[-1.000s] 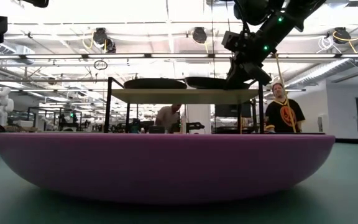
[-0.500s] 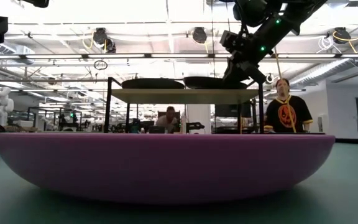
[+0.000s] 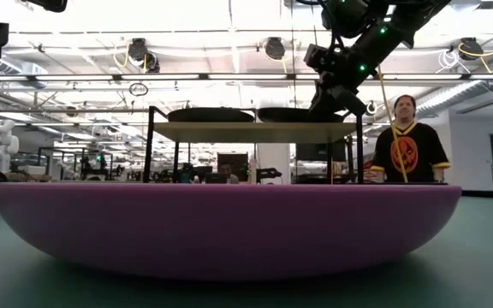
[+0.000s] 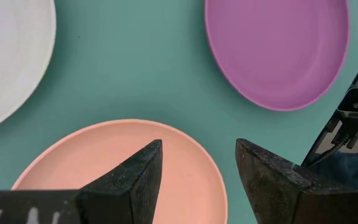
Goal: Place and stack plates onto a shelf
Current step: Put the black plate on the shelf, then stack the light orange plate on top of the dark blue plate on the shelf
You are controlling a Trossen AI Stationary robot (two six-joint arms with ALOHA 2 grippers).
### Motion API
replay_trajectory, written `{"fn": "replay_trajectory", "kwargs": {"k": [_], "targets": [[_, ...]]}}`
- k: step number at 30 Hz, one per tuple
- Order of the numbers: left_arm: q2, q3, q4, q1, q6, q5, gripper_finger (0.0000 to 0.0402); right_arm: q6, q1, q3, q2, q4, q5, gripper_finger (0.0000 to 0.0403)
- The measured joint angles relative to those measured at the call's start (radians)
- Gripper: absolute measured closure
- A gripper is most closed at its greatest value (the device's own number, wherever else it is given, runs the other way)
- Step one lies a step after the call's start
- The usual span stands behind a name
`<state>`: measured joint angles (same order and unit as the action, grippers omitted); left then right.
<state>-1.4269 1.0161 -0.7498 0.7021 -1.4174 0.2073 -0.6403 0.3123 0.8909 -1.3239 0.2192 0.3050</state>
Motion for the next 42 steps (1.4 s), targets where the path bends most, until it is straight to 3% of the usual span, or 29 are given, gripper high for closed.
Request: {"fn": "replay_trajectory", "kwargs": {"k": [10,16,31,37,42], "targets": [[0.000,0.000,0.000,0.000,0.001,-0.034,0.0192,0.066,0.001,0.000,0.000,-0.027,0.014,0.0300],[0.000,0.000,0.004,0.000,0.000,-0.082,0.0192,0.075,0.001,-0.003,0.013,-0.070,0.059,0.0268],[0.000,0.000,0.000,0.000,0.018,-0.094,0.0192,0.098,-0.027,-0.002,0.077,-0.089,0.031,0.0259],[0.002,0.000,-0.005,0.000,0.038,-0.106,0.0192,0.227,-0.062,-0.002,0.180,-0.087,0.030,0.0259],[0.025,0.000,-0.064,-0.001,0.053,-0.121,0.0193,0.446,-0.113,-0.002,0.310,-0.070,0.030,0.0259]]}}
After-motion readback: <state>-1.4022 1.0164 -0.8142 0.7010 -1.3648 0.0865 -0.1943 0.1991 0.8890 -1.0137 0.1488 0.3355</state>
